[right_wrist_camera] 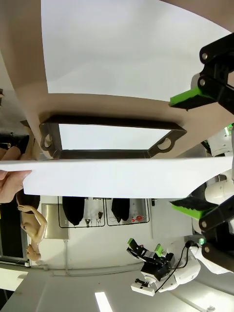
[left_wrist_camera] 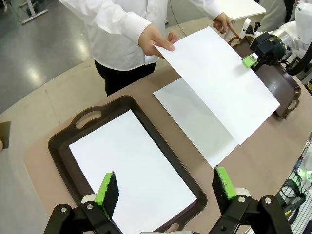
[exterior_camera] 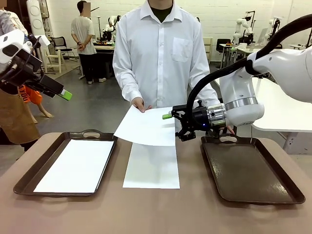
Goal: Sort the A4 documents.
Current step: Receive the A4 Paper, then place the A4 Paper in the designated Handle tray.
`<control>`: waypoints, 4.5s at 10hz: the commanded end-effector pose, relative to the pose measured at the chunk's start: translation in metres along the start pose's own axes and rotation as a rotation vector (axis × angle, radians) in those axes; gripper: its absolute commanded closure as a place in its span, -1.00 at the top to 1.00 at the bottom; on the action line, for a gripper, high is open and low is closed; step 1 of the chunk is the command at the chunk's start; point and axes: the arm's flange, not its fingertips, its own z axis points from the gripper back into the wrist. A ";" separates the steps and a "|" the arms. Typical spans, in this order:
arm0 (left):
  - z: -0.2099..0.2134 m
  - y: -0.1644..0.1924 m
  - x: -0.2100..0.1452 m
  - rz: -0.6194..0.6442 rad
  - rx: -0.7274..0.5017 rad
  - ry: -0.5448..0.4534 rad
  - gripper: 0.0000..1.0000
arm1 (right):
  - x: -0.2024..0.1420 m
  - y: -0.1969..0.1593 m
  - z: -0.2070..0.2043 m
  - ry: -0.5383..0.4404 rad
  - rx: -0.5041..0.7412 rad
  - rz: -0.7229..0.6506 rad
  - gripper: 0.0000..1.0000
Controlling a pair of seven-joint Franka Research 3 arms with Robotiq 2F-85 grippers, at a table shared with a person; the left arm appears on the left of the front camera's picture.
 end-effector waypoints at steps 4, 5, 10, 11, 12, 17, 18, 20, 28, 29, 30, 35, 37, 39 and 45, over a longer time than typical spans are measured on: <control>0.000 -0.001 0.000 -0.002 0.005 0.002 1.00 | 0.004 -0.006 -0.005 -0.048 0.047 0.012 0.10; 0.000 -0.001 0.000 -0.002 0.005 0.002 1.00 | 0.005 -0.006 -0.006 -0.048 0.052 0.009 -0.13; 0.000 -0.001 0.000 -0.002 0.005 0.002 1.00 | 0.010 -0.011 -0.011 -0.051 0.055 -0.005 -1.00; 0.000 -0.001 0.000 -0.002 0.005 0.002 1.00 | 0.010 -0.011 -0.011 -0.048 0.056 -0.006 -1.00; 0.000 -0.001 0.000 -0.002 0.005 0.002 1.00 | 0.010 -0.011 -0.010 -0.046 0.057 -0.007 -1.00; 0.000 -0.001 0.000 -0.002 0.005 0.002 1.00 | 0.006 -0.006 0.003 0.044 0.087 0.041 -1.00; 0.000 -0.001 0.000 -0.002 0.005 0.002 1.00 | 0.006 -0.009 -0.004 -0.015 0.044 -0.013 -1.00; 0.000 -0.001 0.000 -0.002 0.005 0.002 1.00 | 0.006 -0.009 -0.004 -0.015 0.044 -0.013 -1.00; 0.000 -0.001 0.000 -0.002 0.005 0.002 1.00 | 0.006 -0.009 -0.004 -0.015 0.044 -0.013 -1.00; 0.000 -0.001 0.000 -0.002 0.005 0.002 1.00 | 0.006 -0.009 -0.004 -0.015 0.044 -0.013 -1.00; 0.000 -0.001 0.000 -0.002 0.005 0.002 1.00 | 0.006 -0.009 -0.004 -0.015 0.044 -0.013 -1.00; 0.000 -0.001 0.000 -0.002 0.005 0.002 1.00 | -0.009 0.002 0.080 -0.026 0.128 0.052 -0.98; 0.000 -0.001 0.000 -0.002 0.005 0.002 1.00 | -0.003 -0.003 0.135 0.013 0.129 0.041 -0.98; 0.000 -0.001 0.000 -0.002 0.005 0.002 1.00 | 0.007 -0.007 0.182 0.130 0.212 0.022 -0.98; 0.000 -0.001 0.000 -0.002 0.005 0.002 1.00 | 0.000 -0.034 0.240 0.161 0.155 0.083 -0.98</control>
